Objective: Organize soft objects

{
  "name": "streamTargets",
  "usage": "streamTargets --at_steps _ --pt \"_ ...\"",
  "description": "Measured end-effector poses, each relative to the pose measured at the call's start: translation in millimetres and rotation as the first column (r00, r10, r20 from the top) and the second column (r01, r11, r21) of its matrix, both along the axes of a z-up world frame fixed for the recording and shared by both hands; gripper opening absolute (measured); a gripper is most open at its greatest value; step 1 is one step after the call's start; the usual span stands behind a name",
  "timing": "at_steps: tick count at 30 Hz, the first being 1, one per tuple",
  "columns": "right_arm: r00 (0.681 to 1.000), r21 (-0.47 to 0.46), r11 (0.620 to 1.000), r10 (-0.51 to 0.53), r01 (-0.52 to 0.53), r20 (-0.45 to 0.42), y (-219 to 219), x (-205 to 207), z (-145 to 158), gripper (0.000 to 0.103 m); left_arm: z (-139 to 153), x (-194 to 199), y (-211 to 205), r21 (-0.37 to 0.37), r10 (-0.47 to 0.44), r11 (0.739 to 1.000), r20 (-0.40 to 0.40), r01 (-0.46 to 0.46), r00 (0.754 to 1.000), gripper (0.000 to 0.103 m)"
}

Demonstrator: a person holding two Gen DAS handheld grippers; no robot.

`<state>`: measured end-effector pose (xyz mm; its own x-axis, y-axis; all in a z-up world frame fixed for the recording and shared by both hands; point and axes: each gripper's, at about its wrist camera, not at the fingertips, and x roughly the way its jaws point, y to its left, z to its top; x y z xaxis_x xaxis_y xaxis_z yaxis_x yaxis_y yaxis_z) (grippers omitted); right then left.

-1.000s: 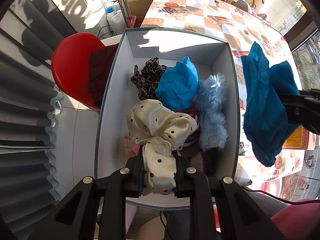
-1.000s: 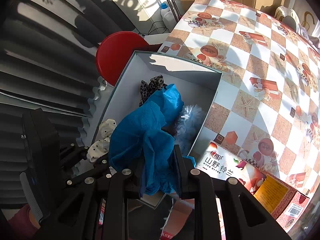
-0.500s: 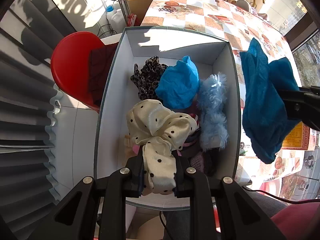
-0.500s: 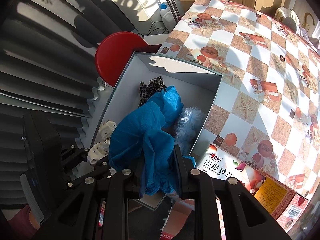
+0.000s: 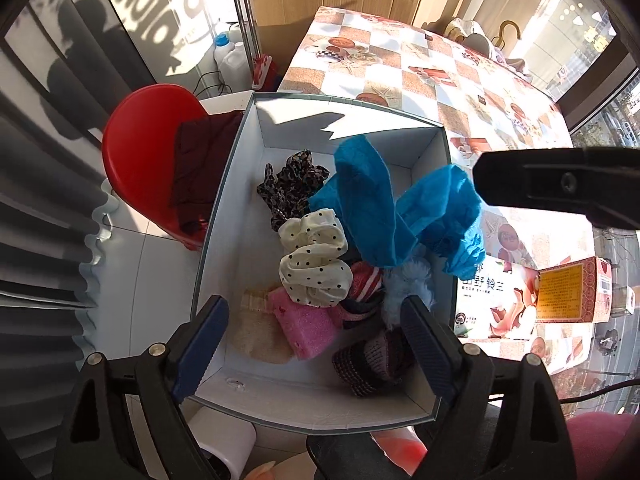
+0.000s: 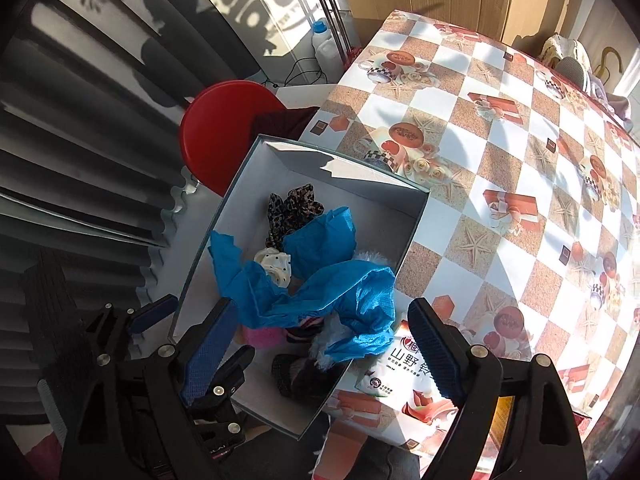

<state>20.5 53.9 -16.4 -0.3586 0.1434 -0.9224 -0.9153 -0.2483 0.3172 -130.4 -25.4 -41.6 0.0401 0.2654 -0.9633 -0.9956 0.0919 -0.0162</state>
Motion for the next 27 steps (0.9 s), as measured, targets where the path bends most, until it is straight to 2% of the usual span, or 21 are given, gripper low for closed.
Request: streamTargets --at_steps 2,3,4,6,9,16,27 --pt "1.000 0.003 1.000 -0.005 0.005 0.027 1.0 2.0 4.1 0.088 7.1 0.0 0.0 0.026 0.005 1.000 -0.026 -0.004 1.000 0.090" --pt "0.999 0.006 1.000 -0.010 0.009 0.038 0.6 3.4 6.1 0.102 11.5 0.8 0.1 0.041 0.008 0.999 -0.046 -0.006 0.999 0.090" --pt "0.999 0.002 1.000 -0.013 0.013 0.051 -0.1 4.5 7.5 0.103 16.5 1.2 0.2 0.058 0.010 0.998 -0.059 -0.007 0.998 0.090" --pt "0.998 0.002 1.000 -0.026 0.026 0.062 -3.3 7.6 11.0 0.103 22.7 0.7 1.1 0.058 0.015 0.998 -0.053 -0.012 0.999 0.090" --pt "0.995 0.025 0.999 -0.047 0.045 0.089 -10.9 9.3 16.1 0.103 24.7 -0.5 5.7 0.016 0.016 1.000 0.000 -0.016 1.000 0.090" --pt "0.993 -0.010 0.998 -0.061 0.063 0.103 -18.6 11.0 6.4 0.103 30.0 8.5 1.8 0.043 0.003 0.999 -0.052 -0.001 0.999 0.090" --pt "0.992 -0.021 0.997 -0.068 0.071 0.103 -24.0 9.7 3.8 0.103 28.0 4.8 0.3 0.029 0.006 1.000 -0.055 -0.005 0.998 0.090"
